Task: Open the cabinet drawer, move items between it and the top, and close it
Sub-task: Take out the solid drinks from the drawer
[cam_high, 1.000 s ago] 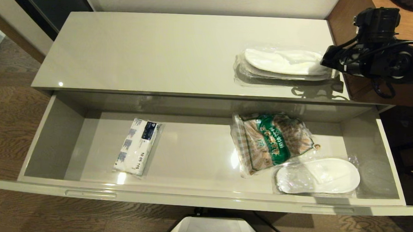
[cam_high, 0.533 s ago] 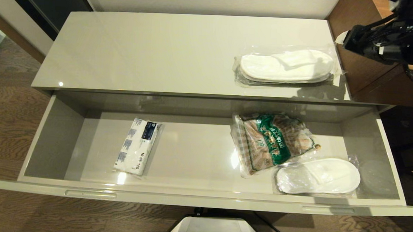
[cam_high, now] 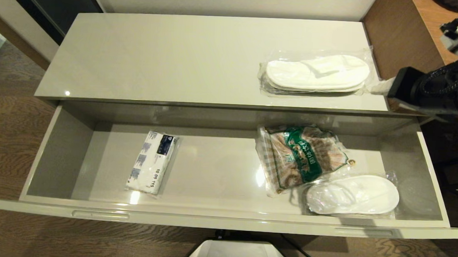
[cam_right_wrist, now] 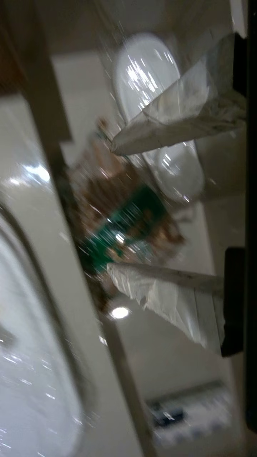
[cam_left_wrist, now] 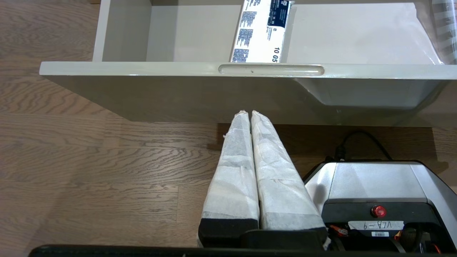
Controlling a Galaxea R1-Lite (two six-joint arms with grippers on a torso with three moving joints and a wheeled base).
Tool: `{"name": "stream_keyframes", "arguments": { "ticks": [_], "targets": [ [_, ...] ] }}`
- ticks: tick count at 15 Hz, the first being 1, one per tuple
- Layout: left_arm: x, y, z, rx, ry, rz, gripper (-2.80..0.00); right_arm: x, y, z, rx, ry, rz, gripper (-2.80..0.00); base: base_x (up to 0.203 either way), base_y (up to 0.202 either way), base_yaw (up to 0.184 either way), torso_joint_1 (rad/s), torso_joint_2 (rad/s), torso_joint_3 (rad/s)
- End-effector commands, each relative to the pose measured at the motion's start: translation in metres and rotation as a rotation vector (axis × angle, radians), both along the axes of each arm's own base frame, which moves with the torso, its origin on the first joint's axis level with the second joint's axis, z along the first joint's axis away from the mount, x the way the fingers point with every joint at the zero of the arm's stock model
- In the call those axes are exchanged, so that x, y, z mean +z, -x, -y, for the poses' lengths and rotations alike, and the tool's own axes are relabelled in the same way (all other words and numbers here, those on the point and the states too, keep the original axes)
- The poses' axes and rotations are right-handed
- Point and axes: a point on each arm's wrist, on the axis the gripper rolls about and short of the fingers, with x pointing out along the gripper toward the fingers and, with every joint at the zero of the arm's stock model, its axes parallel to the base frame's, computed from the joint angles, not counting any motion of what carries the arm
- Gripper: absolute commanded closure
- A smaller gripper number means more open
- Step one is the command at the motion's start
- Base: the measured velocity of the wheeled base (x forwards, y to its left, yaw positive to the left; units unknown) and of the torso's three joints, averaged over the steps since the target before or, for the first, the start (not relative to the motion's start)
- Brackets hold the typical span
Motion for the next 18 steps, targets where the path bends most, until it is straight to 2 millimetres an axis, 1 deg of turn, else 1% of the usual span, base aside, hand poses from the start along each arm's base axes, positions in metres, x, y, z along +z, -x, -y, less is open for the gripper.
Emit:
{"name": "stream_keyframes", "arguments": {
  "ticks": [1,2,4,5,6,7,9,11,13,14,18],
  "targets": [
    [0.0,0.0,0.0,0.0,0.0,-0.001,0.0,-0.014,0.008,-0.015,0.074,-0.062,-0.059,0.0,0.0,0.0,0.0,0.0,0.0,0.0],
    [0.0,0.0,0.0,0.0,0.0,-0.001,0.0,-0.019,0.007,-0.017,0.079,-0.058,-0.078,0.0,0.0,0.0,0.0,0.0,0.0,0.0],
    [0.0,0.0,0.0,0.0,0.0,-0.001,0.0,-0.044,0.002,-0.021,0.091,-0.038,-0.163,0.0,0.0,0.0,0.0,0.0,0.0,0.0],
    [0.0,0.0,0.0,0.0,0.0,-0.001,0.0,-0.059,0.0,-0.025,0.096,-0.038,-0.219,0.0,0.0,0.0,0.0,0.0,0.0,0.0],
    [0.0,0.0,0.0,0.0,0.0,-0.001,0.0,-0.068,-0.002,-0.028,0.095,-0.05,-0.246,0.0,0.0,0.0,0.0,0.0,0.0,0.0],
    [0.0,0.0,0.0,0.0,0.0,-0.001,0.0,-0.068,-0.004,-0.029,0.096,-0.066,-0.237,0.0,0.0,0.0,0.0,0.0,0.0,0.0],
    [0.0,0.0,0.0,0.0,0.0,-0.001,0.0,-0.066,-0.007,-0.023,0.13,-0.141,-0.224,0.0,0.0,0.0,0.0,0.0,0.0,0.0],
    [0.0,0.0,0.0,0.0,0.0,0.0,0.0,-0.072,-0.011,-0.024,0.129,-0.143,-0.243,0.0,0.0,0.0,0.0,0.0,0.0,0.0],
    [0.0,0.0,0.0,0.002,0.0,-0.001,0.0,-0.073,-0.014,-0.024,0.115,-0.158,-0.249,0.0,0.0,0.0,0.0,0.0,0.0,0.0],
    [0.0,0.0,0.0,0.0,0.0,-0.001,0.0,-0.075,-0.015,-0.024,0.112,-0.161,-0.253,-2.8,0.0,0.0,0.0,0.0,0.0,0.0],
    [0.0,0.0,0.0,0.0,0.0,-0.001,0.0,-0.07,-0.016,-0.013,0.103,-0.187,-0.242,-2.8,0.0,0.0,0.0,0.0,0.0,0.0]
  ]
}}
